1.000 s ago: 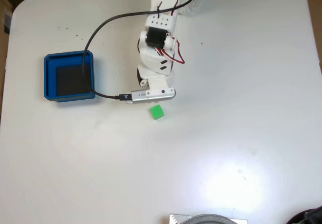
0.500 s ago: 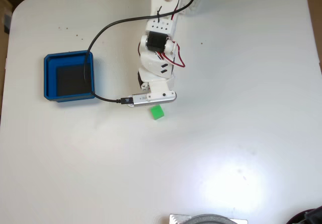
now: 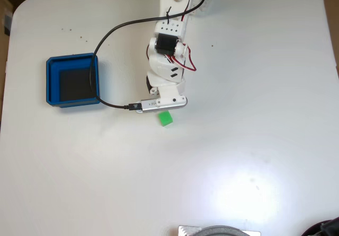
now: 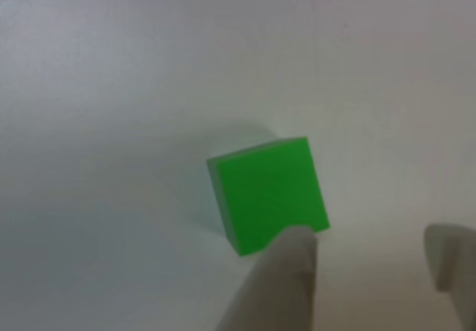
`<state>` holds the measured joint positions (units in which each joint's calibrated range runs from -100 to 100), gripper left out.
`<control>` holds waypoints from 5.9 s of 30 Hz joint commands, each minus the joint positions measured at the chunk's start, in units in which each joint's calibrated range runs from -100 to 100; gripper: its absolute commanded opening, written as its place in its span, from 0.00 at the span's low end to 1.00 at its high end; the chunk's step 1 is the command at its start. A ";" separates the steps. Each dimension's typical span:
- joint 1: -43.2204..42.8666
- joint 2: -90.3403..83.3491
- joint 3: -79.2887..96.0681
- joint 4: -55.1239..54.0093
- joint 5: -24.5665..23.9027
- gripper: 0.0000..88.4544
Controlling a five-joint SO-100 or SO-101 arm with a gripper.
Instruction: Pick up green cube and drop it in the blue box
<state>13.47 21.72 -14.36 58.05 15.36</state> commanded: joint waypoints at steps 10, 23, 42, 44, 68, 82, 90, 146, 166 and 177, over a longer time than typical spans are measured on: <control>-0.27 0.44 -3.86 0.21 -0.20 0.21; -0.19 0.60 -3.68 0.29 -0.29 0.23; -0.27 0.77 -4.13 0.29 1.90 0.26; -0.34 0.85 -4.22 0.29 3.42 0.26; -1.34 12.64 -17.68 10.73 5.91 0.26; -1.87 13.98 -18.85 10.07 5.81 0.26; -1.87 15.82 -18.85 9.83 5.76 0.26; -2.33 18.75 -21.90 5.26 1.66 0.26; -2.40 18.66 -21.90 5.51 1.76 0.25; -2.33 17.91 -22.17 5.59 1.81 0.11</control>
<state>11.48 42.02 -32.44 64.42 17.07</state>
